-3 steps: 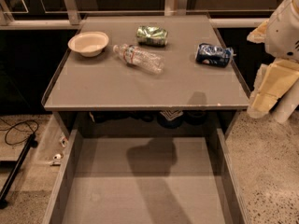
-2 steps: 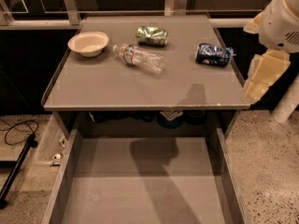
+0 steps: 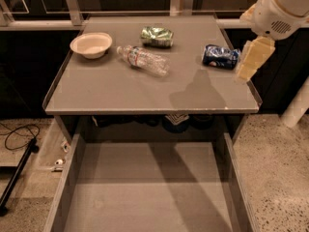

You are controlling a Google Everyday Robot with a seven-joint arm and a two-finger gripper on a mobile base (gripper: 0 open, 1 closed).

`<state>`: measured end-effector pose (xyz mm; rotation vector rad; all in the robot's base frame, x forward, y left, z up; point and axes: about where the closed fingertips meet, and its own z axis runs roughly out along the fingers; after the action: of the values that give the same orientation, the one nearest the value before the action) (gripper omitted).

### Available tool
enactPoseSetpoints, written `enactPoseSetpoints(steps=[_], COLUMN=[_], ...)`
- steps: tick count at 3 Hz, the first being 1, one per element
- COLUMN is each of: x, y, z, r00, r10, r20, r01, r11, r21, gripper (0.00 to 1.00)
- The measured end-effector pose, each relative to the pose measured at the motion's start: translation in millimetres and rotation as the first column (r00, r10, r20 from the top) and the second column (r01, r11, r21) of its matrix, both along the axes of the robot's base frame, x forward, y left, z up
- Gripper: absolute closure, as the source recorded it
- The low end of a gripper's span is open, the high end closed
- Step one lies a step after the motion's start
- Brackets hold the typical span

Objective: Place pepsi can into top drawer

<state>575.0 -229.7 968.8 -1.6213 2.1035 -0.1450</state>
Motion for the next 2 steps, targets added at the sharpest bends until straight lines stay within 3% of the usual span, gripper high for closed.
enactPoseSetpoints(steps=[2], x=[68.4], y=[-1.1], z=[-23.0], r00=[1.0], r10=[-0.005], r20=[0.0], r01=[0.005], r11=[0.997], r21=[0.081], gripper=[0.0])
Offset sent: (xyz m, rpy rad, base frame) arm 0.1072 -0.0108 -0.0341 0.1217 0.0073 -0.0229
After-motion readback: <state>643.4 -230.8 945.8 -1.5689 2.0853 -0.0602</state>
